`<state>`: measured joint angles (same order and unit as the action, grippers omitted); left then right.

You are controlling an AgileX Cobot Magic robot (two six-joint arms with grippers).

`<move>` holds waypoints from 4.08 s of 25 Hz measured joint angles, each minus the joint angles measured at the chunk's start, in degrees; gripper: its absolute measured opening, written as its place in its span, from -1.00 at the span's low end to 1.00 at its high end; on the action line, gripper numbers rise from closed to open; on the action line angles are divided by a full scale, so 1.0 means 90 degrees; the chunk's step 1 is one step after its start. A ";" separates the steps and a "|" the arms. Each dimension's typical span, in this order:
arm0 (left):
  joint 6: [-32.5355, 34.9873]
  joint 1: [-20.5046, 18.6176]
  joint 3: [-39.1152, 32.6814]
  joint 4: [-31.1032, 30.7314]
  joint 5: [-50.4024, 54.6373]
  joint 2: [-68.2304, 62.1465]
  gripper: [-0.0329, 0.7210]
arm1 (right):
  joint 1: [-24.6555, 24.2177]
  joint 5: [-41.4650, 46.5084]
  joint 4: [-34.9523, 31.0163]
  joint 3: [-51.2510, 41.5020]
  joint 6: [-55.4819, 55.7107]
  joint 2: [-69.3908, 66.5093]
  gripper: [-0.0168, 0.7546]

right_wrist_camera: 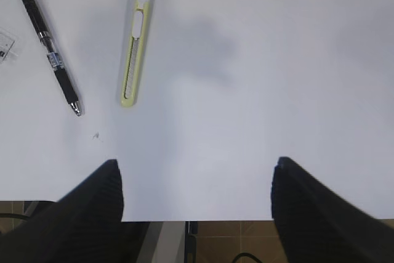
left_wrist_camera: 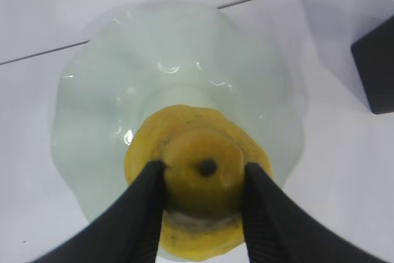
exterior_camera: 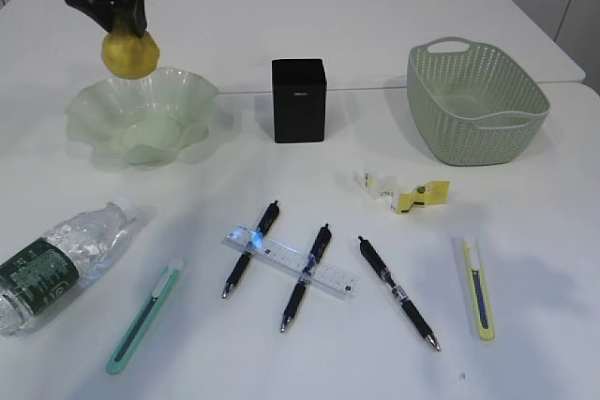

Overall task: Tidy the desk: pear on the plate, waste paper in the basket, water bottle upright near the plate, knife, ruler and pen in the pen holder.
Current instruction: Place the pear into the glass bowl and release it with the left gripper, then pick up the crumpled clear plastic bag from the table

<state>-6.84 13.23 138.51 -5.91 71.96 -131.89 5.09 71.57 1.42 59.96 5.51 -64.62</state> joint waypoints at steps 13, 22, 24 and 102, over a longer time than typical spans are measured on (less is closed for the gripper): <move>-0.0028 -0.0268 0.0000 0.0499 -0.0572 -0.0890 -0.20 | 0.0000 0.0000 0.0000 0.0000 0.0000 0.0000 0.56; -0.0028 -0.0394 0.0000 0.0696 -0.0802 -0.1362 -0.19 | 0.0000 0.0000 0.0000 0.0000 0.0000 0.0000 0.56; -0.0028 -0.0433 0.0000 0.0747 -0.0802 -0.1451 -0.19 | 0.0000 0.0000 0.0000 0.0000 0.0000 0.0000 0.56; 0.0760 -0.1863 -0.7359 0.0764 -0.1286 0.6657 -0.25 | 0.0000 -0.0354 -0.0916 0.0000 -0.0857 -0.0842 0.56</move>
<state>0.00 -3.54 72.28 0.97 60.39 -71.97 5.09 68.38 -6.83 59.96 -2.20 -72.20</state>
